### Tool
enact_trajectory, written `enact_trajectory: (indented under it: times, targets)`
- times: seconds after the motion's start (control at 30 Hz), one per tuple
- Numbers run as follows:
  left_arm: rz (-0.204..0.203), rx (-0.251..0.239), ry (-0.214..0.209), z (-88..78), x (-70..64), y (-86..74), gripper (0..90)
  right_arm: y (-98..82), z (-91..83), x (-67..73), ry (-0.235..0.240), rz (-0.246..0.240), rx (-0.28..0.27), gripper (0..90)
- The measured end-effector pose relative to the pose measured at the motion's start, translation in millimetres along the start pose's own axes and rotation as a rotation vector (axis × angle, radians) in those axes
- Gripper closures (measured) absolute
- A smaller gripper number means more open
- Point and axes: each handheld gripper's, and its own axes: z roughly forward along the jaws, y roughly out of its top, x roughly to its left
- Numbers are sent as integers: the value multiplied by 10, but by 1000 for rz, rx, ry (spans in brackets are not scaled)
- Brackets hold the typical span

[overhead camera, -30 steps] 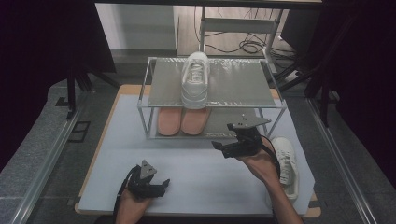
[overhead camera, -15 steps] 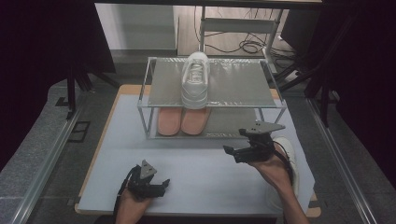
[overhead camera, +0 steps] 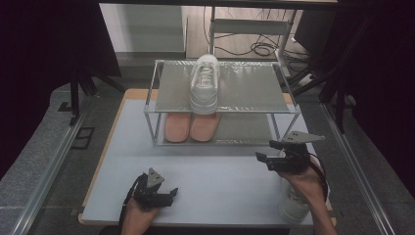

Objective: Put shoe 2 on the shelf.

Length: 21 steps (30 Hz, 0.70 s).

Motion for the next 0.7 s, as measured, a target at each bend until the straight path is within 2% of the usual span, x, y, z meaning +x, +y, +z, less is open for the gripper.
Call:
enact_trajectory:
  times: [0.3,0.4,0.5,0.7]
  targets:
    - [1,3,-1,-2,1,0,177,-236,-284,-307,-126,41,28,578]
    - [-4,0,-1,1,-2,-1,177,-322,-381,-435,-175,73,27,677]
    - [0,3,-1,-2,1,0,177,-400,-469,-560,-211,109,13,725]
    - [0,4,-2,-2,3,0,177,-592,-552,-798,-256,186,14,834]
